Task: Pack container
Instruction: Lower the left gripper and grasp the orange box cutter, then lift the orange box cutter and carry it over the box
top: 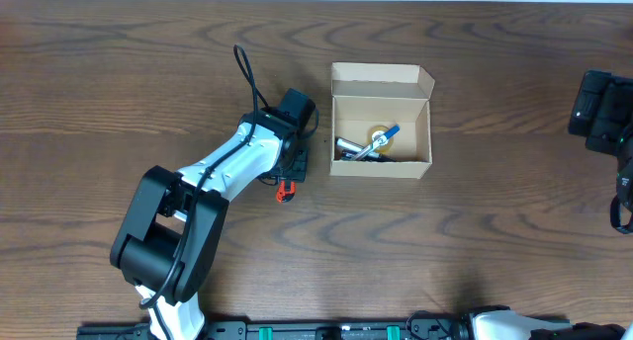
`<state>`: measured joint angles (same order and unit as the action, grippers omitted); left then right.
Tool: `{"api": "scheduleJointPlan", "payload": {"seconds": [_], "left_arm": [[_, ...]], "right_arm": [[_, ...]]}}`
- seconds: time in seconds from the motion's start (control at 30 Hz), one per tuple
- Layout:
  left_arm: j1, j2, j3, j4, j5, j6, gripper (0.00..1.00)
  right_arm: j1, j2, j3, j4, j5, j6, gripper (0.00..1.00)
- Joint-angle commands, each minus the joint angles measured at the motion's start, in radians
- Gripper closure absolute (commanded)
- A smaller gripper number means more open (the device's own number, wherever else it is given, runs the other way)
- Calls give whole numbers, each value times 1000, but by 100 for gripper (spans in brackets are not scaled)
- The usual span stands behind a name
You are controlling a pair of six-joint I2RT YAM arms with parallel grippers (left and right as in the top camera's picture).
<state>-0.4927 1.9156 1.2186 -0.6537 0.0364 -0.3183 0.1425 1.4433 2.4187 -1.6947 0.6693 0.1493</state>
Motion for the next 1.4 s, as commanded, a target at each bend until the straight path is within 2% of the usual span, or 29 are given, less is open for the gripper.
{"api": "scheduleJointPlan", "payload": {"seconds": [0.0,0.7,0.77,0.93,1.2,1.37], "left_arm": [[2,9,7,-2,-21,-11,47],[2,57,7,9,-18,-11,47],[2,57,7,10,-18,-11,54],[2,57,7,8,-18,-11,92],[2,51,17,-11,-18,-5,94],[2,32,108,-84,-27,43,94]], "right_arm": [[-6,1,1,-3,11,11,1],[-6,1,1,-3,11,11,1],[-6,1,1,-3,11,11,1],[-6,1,1,-3,11,11,1],[-6,1,1,-3,11,11,1],[-6,1,1,-3,11,11,1]]}}
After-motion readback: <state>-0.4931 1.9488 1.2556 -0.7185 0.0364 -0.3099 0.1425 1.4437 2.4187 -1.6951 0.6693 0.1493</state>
